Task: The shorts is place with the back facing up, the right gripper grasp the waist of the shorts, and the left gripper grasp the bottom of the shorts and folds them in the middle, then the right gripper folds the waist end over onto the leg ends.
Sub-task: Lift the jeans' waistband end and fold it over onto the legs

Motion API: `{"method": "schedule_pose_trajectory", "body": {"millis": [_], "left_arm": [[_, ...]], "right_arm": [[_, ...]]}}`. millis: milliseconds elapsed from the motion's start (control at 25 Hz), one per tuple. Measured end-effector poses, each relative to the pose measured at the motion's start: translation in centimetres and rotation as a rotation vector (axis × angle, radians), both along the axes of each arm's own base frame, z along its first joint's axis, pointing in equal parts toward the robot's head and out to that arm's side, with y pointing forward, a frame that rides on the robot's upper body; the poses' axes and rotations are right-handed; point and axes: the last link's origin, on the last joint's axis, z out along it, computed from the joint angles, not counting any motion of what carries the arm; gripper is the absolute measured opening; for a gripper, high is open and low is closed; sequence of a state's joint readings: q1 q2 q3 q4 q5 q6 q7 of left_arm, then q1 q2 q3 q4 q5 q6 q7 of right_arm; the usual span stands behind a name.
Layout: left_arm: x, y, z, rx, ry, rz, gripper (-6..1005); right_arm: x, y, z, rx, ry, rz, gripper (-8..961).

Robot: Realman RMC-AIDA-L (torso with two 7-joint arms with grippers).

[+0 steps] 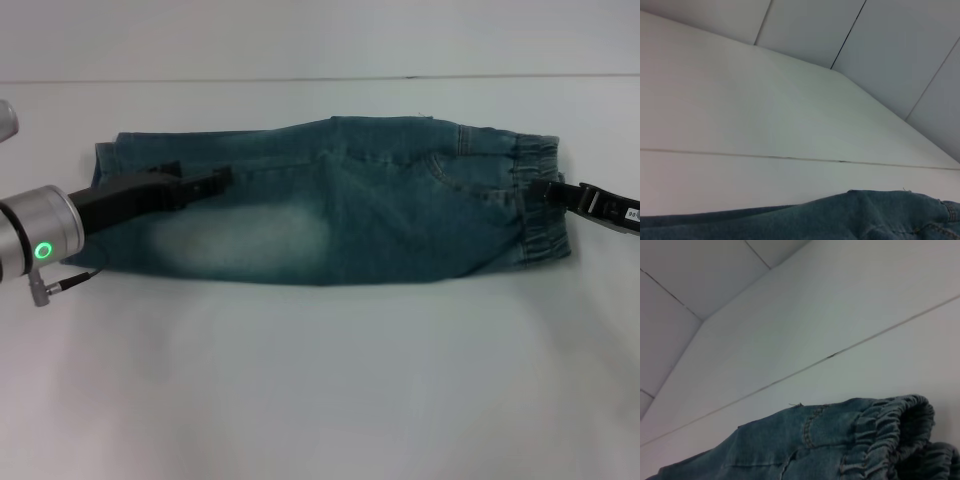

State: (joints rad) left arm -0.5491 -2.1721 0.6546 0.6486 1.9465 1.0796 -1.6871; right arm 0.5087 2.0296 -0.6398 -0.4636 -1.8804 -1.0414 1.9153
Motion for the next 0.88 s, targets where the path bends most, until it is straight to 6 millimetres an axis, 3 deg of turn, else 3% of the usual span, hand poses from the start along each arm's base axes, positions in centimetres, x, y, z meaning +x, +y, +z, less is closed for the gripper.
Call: {"method": "schedule_pose_trajectory", "body": {"millis": [320, 560, 800, 880], "left_arm": [[0.1, -0.1, -0.3, 0.01, -0.006, -0.018, 937], [0.4, -0.3, -0.9, 0.05, -0.028, -0.066, 929], [1.1, -1.0, -3.3, 0.152, -0.07, -0.145, 912], [1.4, -1.4, -4.4, 0.208, -0.053, -0.18, 840]], "right_arm": [[-0.1, -0.1, 0.2, -0.006, 0.002, 0.014, 317], [-0.5, -0.2, 0.5, -0.016, 0.014, 0.043, 112], [-1.3, -0.3, 1.6, -0.008, 0.047, 0.073, 94], [-1.5, -0.3, 1.8, -0.009, 0.054, 0.078, 95]]}}
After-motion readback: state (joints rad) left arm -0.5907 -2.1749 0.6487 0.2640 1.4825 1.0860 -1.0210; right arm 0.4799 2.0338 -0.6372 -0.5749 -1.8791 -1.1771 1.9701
